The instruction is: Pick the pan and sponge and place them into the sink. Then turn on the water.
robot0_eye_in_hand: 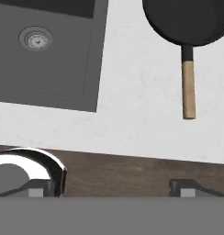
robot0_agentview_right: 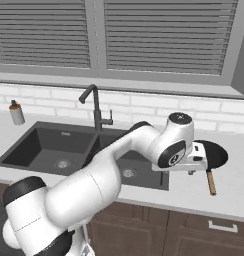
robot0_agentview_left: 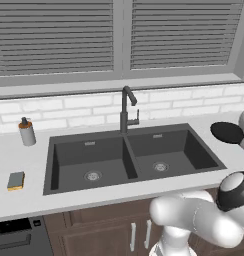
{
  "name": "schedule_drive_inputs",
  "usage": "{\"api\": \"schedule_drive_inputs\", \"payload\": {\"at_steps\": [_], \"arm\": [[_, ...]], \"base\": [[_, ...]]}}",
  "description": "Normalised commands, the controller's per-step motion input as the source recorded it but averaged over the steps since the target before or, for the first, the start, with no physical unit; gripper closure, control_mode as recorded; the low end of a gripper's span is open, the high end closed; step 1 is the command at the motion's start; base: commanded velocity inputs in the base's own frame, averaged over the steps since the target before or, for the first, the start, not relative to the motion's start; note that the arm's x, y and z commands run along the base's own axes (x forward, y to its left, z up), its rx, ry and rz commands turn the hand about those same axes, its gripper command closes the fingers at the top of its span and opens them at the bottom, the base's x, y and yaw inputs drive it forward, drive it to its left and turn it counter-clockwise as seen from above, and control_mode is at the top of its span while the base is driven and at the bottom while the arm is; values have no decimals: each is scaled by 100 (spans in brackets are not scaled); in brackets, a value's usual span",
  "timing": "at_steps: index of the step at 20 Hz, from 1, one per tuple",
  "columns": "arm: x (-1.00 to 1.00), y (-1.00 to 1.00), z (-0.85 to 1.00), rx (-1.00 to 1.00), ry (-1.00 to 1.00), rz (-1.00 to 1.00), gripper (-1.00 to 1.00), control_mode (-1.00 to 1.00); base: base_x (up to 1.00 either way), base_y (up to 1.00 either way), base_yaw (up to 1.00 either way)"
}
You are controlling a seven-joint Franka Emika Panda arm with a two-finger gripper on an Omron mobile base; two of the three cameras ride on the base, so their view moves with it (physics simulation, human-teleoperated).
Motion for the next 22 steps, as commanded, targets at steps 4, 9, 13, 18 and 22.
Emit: {"api": "schedule_drive_inputs", "payload": {"at_steps": [4, 9, 13, 18, 22], "arm": [[31, -43, -18, 2, 11, 0, -100, -100], [34, -36, -25, 2, 3, 0, -100, -100], [34, -41, -28, 6, 0, 0, -100, -100], [31, -42, -23, 3, 0, 0, -100, -100], [30, -33, -22, 0, 4, 0, -100, -100]], "base": [[0, 0, 0], [0, 0, 0], [0, 0, 0], [0, 0, 0], [0, 0, 0]]}}
